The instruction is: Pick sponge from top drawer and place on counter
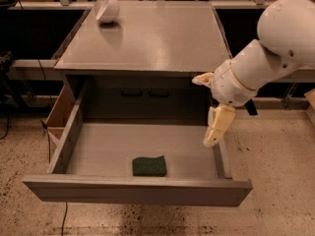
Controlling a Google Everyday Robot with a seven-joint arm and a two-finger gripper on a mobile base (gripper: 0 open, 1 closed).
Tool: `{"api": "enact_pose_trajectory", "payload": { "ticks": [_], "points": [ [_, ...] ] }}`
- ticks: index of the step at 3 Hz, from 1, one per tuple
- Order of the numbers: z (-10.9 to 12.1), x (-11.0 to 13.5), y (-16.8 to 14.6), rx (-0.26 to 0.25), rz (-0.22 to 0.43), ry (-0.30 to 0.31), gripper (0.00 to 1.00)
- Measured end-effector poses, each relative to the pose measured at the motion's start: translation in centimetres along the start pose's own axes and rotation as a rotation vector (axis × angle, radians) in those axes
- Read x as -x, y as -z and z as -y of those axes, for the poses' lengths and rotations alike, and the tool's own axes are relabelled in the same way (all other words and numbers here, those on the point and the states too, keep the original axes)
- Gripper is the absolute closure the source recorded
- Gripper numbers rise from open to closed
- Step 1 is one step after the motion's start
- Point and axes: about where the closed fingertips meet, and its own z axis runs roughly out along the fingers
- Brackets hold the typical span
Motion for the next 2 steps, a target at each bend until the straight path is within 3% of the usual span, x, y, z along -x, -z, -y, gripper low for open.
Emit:
{"api": "enact_pose_trajectory", "payload": {
  "ticks": [2],
  "points": [
    [0.6, 3.6, -10.7, 0.106, 0.13, 0.058, 0.0]
  ]
}}
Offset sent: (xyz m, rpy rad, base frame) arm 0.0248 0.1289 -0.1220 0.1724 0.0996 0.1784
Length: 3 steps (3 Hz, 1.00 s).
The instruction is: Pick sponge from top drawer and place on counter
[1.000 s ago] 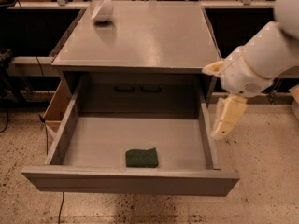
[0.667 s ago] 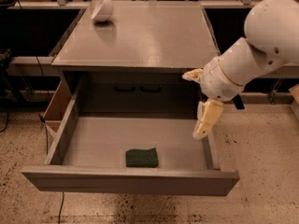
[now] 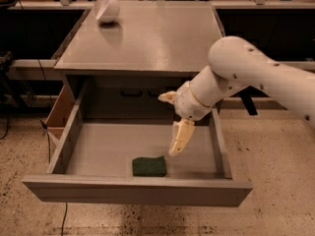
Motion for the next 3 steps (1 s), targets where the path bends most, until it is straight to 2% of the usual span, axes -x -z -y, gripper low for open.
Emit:
{"api": "enact_pose_trajectory", "payload": {
  "ticks": [1, 2, 3],
  "points": [
    [-0.1, 0.9, -5.1, 0.021, 0.047, 0.016, 0.0],
    [-0.1, 0.9, -5.1, 0.021, 0.047, 0.016, 0.0],
    [0.1, 0.3, -6.6, 0.011, 0.075, 0.013, 0.0]
  ]
}}
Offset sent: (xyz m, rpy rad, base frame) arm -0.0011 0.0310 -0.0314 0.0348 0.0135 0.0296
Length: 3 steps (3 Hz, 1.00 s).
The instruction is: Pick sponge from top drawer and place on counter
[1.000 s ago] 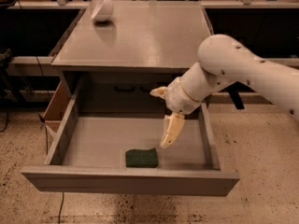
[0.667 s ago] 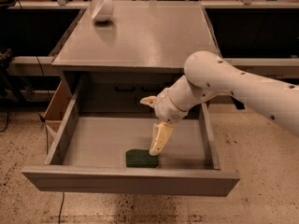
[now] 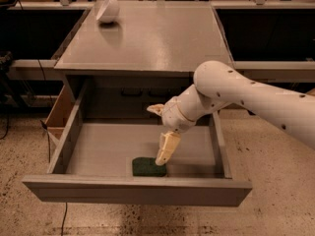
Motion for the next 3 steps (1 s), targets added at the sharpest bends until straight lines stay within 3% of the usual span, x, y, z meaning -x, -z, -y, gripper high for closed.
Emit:
{"api": "enact_pose_trajectory", "payload": {
  "ticks": [2, 3],
  "points": [
    [0.5, -2.5, -5.0, -0.025, 0.056, -0.039, 0.0],
    [-0.8, -3.6, -7.1, -0.035, 0.077, -0.038, 0.0]
  ]
}}
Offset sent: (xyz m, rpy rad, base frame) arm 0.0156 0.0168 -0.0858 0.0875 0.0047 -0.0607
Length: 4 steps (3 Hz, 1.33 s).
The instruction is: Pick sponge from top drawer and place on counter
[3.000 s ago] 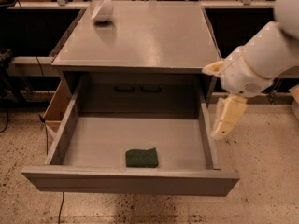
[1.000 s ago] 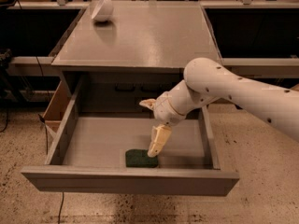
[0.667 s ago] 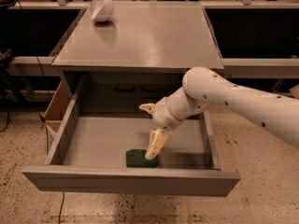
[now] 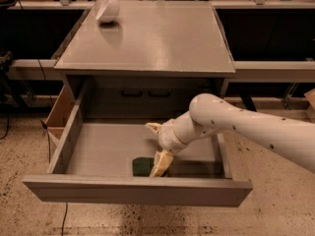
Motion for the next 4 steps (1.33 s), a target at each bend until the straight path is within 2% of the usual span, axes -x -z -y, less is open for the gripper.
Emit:
{"api": "enact_pose_trajectory", "payload": {
  "ticks": [1, 3, 4],
  "points": [
    [-1.7, -0.9, -0.9, -0.005, 0.012, -0.009, 0.0],
    [-4.0, -2.7, -1.4, -0.02, 0.022, -0.048, 0.41],
    [-3.5, -2.4, -0.2, -0.043, 0.032, -0.056, 0.65]
  ]
}}
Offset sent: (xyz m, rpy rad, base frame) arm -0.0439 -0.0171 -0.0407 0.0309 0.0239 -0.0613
